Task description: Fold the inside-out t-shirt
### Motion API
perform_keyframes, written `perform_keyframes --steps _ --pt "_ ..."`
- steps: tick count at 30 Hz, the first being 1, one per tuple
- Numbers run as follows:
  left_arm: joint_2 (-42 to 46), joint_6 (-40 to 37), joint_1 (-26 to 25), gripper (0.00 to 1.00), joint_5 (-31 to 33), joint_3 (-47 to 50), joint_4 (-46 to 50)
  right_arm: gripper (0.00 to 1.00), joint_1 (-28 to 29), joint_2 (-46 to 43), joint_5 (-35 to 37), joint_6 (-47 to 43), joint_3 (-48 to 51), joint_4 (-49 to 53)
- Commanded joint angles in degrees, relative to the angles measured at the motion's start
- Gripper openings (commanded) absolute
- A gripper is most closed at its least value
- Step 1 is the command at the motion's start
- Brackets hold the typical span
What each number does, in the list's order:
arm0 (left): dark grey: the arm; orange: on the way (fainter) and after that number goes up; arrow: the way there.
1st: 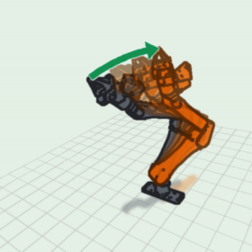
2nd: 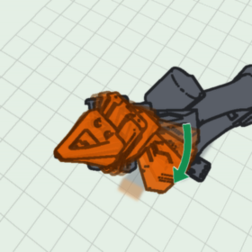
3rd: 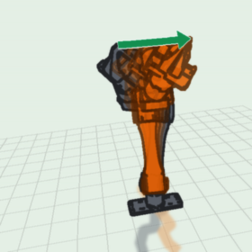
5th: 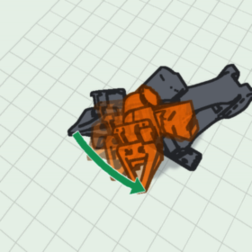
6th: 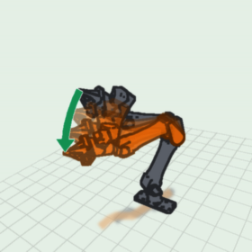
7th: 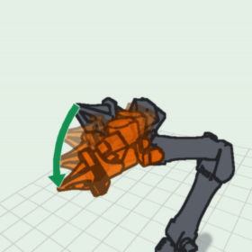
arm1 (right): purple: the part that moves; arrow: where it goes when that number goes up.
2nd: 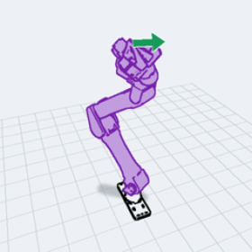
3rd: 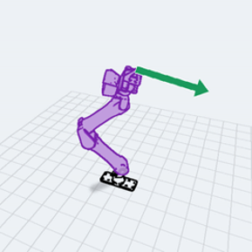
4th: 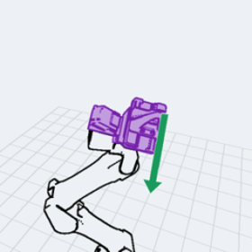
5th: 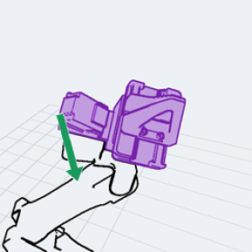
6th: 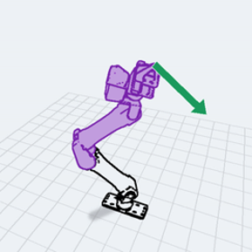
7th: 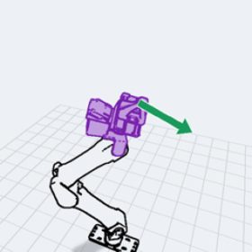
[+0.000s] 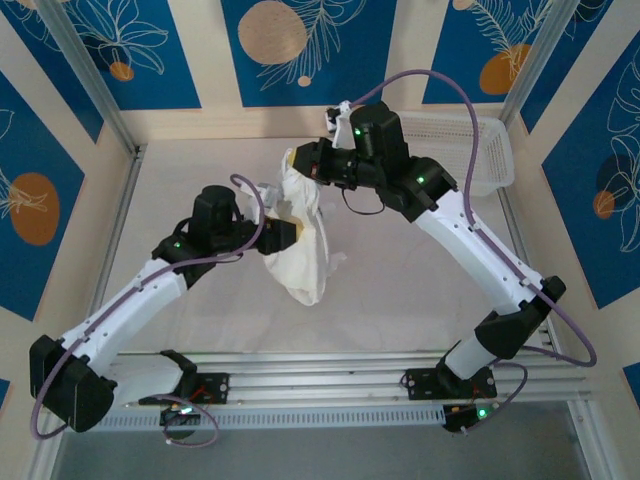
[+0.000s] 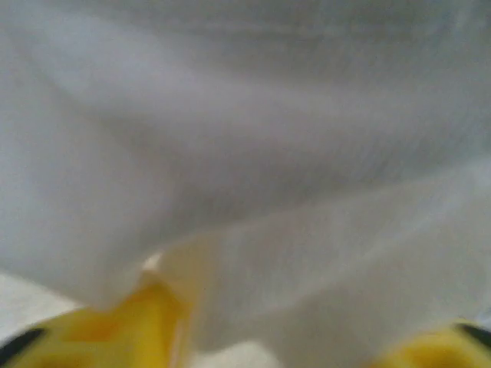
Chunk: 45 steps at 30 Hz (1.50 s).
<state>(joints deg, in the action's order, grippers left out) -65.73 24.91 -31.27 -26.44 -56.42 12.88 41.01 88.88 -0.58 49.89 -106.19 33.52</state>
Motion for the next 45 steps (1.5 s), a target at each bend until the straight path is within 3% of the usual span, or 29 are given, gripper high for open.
perform_keyframes --steps 1,5,9,12,15,19,23,26,30,35,38,41,42,45 --pt "1.8 -0.8 -0.2 0.00 6.9 -1.8 2.4 0.00 -1.2 0.1 7.9 1.5 -3.3 5.8" --pt "4.1 1.5 1.8 0.00 16.9 -0.7 8.2 0.09 -5.4 -0.8 8.6 2.6 0.0 9.1" --pt "3.0 5.1 4.7 0.00 16.2 2.5 9.0 0.29 -7.6 -0.6 -7.6 -6.7 10.0 0.6" --pt "1.9 7.8 5.2 0.00 17.3 5.2 8.4 0.45 -9.2 1.1 -17.3 -11.8 11.6 2.4" --pt "1.2 9.7 5.9 0.00 18.1 7.3 7.7 0.55 -10.0 -1.3 -14.1 -17.1 17.5 2.2" --pt "0.7 10.2 6.5 0.00 16.8 7.9 7.2 0.65 -7.9 -9.5 -3.1 -19.6 36.2 -8.2" --pt "0.7 10.0 6.7 0.00 16.8 7.5 7.7 0.72 -6.2 -15.5 -1.4 -15.4 53.1 -22.2" --pt "0.4 10.1 6.8 0.00 16.6 7.2 7.7 0.76 -1.6 -14.6 -0.2 -15.0 59.4 -31.7" --pt "0.0 10.4 6.9 0.00 16.1 6.7 7.6 0.76 3.7 -6.1 5.9 -20.3 55.7 -34.2" --pt "0.8 11.1 7.0 0.00 16.1 6.5 8.2 0.58 5.3 5.9 13.4 -27.6 49.2 -37.4" --pt "1.8 11.0 7.2 0.00 16.5 6.2 9.1 0.58 5.5 11.7 16.4 -29.4 44.9 -35.4" --pt "2.6 10.9 7.4 0.00 17.1 6.2 9.9 0.65 5.2 16.3 19.6 -29.8 41.4 -33.6" --pt "2.8 10.9 7.4 0.00 17.9 6.1 10.4 0.61 5.0 17.1 19.5 -29.9 40.7 -33.4" --pt "3.2 13.8 8.5 0.00 25.2 5.3 15.9 0.19 4.6 16.1 18.2 -29.7 39.7 -31.4"
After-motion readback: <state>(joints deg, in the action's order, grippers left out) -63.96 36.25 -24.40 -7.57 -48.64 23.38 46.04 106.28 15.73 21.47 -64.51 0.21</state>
